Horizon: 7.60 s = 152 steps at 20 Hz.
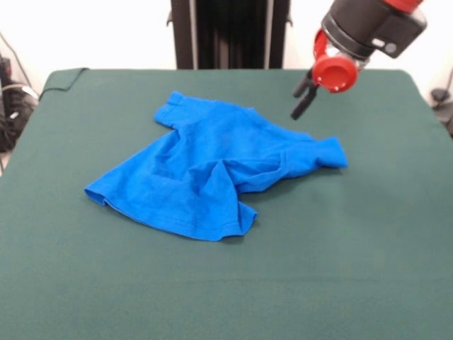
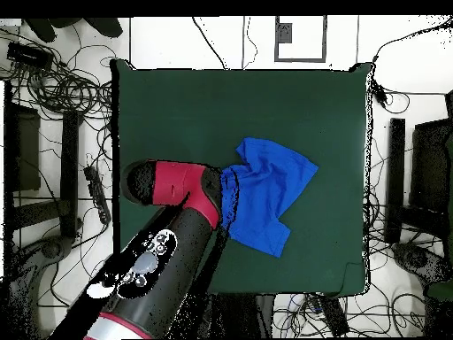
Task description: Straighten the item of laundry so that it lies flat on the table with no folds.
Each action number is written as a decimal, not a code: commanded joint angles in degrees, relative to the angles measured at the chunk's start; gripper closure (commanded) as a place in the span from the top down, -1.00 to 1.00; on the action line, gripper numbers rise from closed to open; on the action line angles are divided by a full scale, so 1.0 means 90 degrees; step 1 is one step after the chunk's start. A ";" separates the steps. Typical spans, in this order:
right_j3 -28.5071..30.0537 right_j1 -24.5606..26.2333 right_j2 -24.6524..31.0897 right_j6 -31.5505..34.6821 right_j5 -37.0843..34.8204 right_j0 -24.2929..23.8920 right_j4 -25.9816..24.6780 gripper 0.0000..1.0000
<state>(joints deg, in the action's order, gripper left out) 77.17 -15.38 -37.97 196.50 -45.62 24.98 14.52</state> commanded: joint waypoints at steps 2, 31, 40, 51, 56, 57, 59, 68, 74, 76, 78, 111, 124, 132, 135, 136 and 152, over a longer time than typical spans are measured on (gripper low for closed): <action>-0.0774 0.0724 -0.0919 0.1010 -0.0230 0.0550 -0.0621 1.00; -0.1936 0.1472 -0.0541 0.0822 -0.0344 0.0290 -0.0112 1.00; -0.2001 0.1391 0.0004 -0.0013 -0.0552 0.0148 -0.0149 1.00; -0.2251 0.1449 0.0673 -0.0123 -0.0566 0.0129 -0.0005 1.00; -0.2257 0.1428 0.0927 -0.0324 -0.0524 0.0004 -0.0089 1.00; -0.2244 0.1423 0.0978 -0.0377 -0.0530 -0.0029 -0.0116 1.00; -0.2213 0.1392 0.1048 -0.0582 -0.0794 -0.0083 -0.0212 1.00; -0.2023 0.1427 0.1097 -0.0826 -0.0945 -0.0165 -0.0598 1.00; -0.1794 0.0992 0.1102 -0.1031 -0.1321 -0.0077 -0.0758 1.00; -0.1627 0.0820 0.1141 -0.1125 -0.1342 -0.0084 -0.0807 1.00; -0.1551 0.0761 0.1153 -0.1101 -0.1321 -0.0055 -0.0848 1.00; -0.0968 0.1319 0.1187 -0.0214 -0.0395 0.0241 -0.1395 1.00; -0.0734 0.1490 0.1375 -0.0139 0.0192 0.0201 -0.1552 1.00; -0.0716 0.1839 0.1397 0.0090 0.0955 0.0252 -0.1510 1.00; -0.0699 0.1893 0.1418 0.0085 0.1041 0.0270 -0.1458 1.00; -0.0688 0.1900 0.1420 0.0084 0.1040 0.0284 -0.1446 1.00; -0.0407 0.1822 0.1835 -0.0031 0.2988 0.0030 -0.1511 1.00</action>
<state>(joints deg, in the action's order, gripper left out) 67.14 -1.76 -33.62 196.49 -35.40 26.01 2.01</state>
